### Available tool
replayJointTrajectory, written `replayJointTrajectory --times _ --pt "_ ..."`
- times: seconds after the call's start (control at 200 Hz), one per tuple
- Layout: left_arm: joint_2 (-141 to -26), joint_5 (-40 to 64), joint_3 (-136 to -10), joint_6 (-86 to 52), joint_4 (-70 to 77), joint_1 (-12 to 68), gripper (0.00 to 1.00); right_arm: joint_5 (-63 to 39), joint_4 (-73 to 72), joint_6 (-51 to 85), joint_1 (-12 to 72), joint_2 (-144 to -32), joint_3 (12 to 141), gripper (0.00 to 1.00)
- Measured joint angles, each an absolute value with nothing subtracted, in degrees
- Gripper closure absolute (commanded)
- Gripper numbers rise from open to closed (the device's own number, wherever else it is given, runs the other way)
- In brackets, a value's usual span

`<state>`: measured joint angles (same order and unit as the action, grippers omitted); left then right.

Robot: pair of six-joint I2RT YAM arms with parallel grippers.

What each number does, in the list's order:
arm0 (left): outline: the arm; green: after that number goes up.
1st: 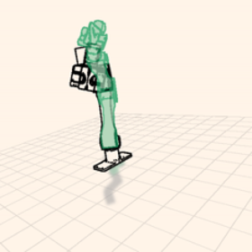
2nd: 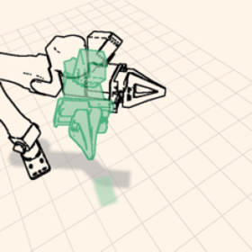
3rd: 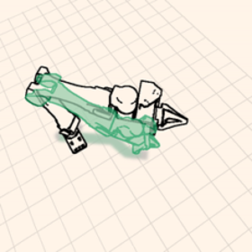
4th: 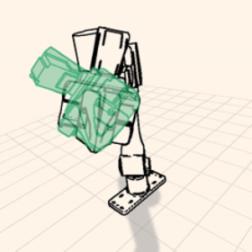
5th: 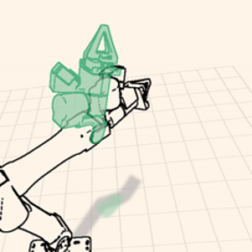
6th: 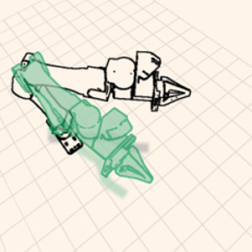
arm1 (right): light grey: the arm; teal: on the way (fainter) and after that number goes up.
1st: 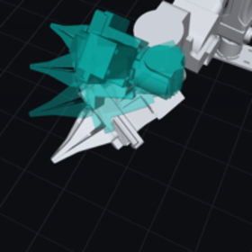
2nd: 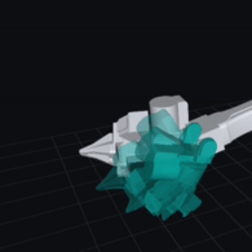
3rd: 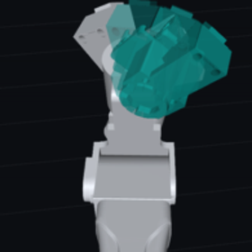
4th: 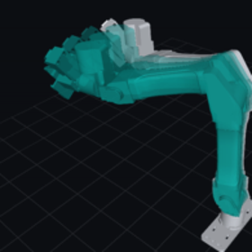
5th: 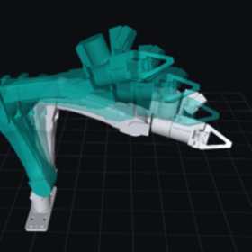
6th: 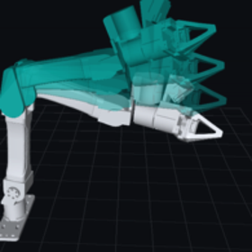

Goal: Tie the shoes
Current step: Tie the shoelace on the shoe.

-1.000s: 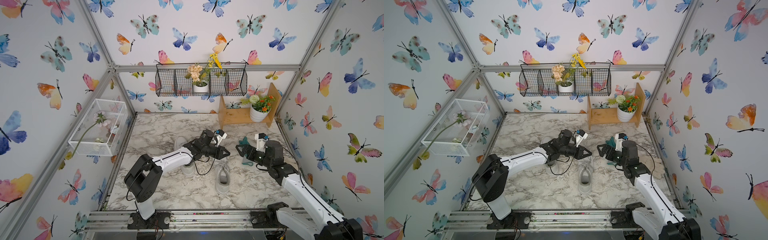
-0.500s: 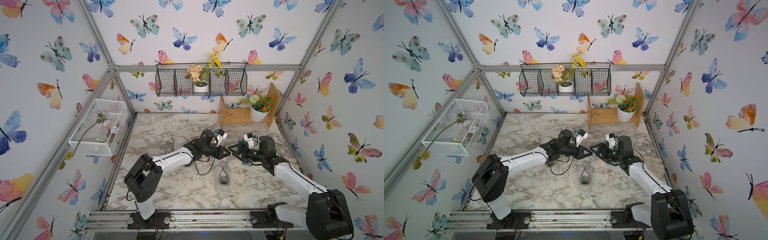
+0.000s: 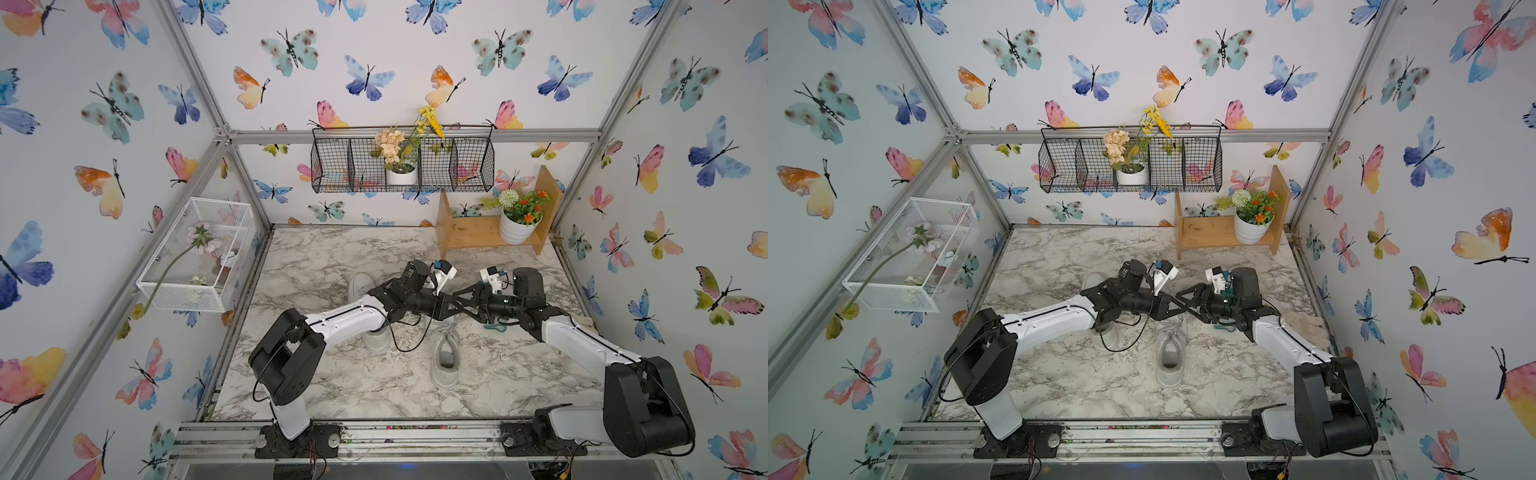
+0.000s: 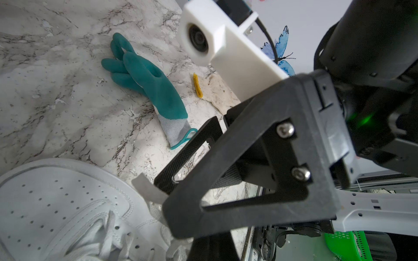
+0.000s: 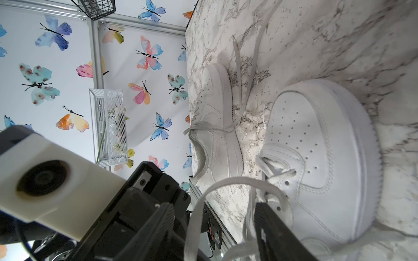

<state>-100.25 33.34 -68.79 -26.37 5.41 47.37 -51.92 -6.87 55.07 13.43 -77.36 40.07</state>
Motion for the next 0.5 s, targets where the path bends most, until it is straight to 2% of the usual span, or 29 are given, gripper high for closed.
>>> replayJointTrajectory --times 0.09,0.205,0.26,0.415,0.501 --pt "-100.2 33.3 -68.8 -26.4 5.4 47.4 1.00 -52.5 -7.7 55.7 13.4 -77.5 40.2 0.55" --pt "-100.2 33.3 -68.8 -26.4 5.4 47.4 1.00 -52.8 -7.9 56.1 13.4 -77.5 40.7 0.82" --pt "-100.2 33.3 -68.8 -26.3 5.4 47.4 0.96 -52.6 -7.5 54.8 13.4 -77.5 41.4 0.97" --pt "-99.5 32.8 -68.2 -25.4 5.3 47.3 0.81 -51.0 -3.1 51.5 13.5 -77.5 43.9 0.98" --pt "-97.5 32.4 -66.9 -24.7 4.4 47.3 0.78 -49.5 -1.4 49.7 13.4 -77.3 44.8 0.97"
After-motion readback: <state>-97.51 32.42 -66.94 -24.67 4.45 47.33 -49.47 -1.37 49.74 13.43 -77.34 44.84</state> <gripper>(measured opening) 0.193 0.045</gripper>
